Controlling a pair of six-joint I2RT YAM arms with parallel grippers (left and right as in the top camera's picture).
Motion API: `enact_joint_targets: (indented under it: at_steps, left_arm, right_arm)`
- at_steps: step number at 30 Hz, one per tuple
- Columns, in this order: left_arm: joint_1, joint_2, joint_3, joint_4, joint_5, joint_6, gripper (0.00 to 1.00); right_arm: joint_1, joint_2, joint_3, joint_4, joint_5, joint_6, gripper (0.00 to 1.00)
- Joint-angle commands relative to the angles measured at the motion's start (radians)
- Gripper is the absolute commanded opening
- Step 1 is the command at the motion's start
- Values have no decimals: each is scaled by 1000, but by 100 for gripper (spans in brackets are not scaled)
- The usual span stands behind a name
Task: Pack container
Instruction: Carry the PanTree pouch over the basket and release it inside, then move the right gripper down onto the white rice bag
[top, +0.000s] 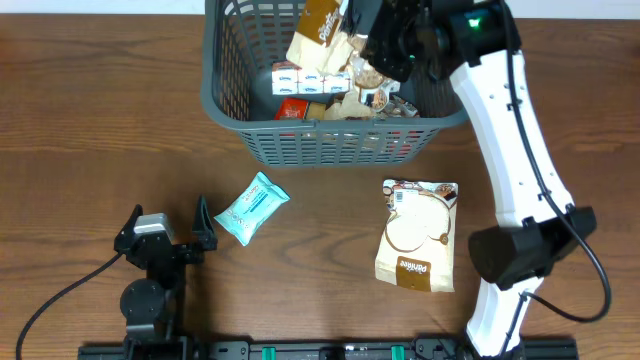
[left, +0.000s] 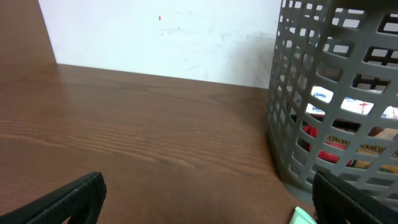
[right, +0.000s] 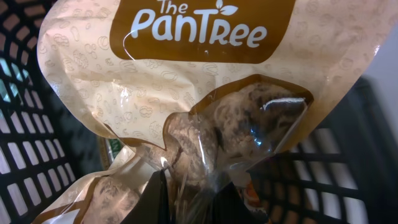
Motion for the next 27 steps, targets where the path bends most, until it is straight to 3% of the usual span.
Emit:
enact_joint_targets:
  at_steps: [1, 8, 16, 22, 27]
  left_arm:
    - [-1, -5, -15, -31, -8, -2, 99]
    - [-1, -5, -15, -31, -8, -2, 99]
    - [-1, -5, -15, -31, -8, -2, 99]
    - [-1, -5, -15, -32, -8, -2, 99]
    - [-1, -5, -15, -51, -8, -2, 99]
  right_arm:
    - [14, 63, 13, -21, -20, -4, 1]
    - [14, 131, 13, -58, -43, -11, 2]
    - [13, 153, 13, -60, -42, -3, 28]
    - [13, 150, 13, -47, -42, 2, 31]
    - [13, 117, 13, 21, -42, 102, 31]
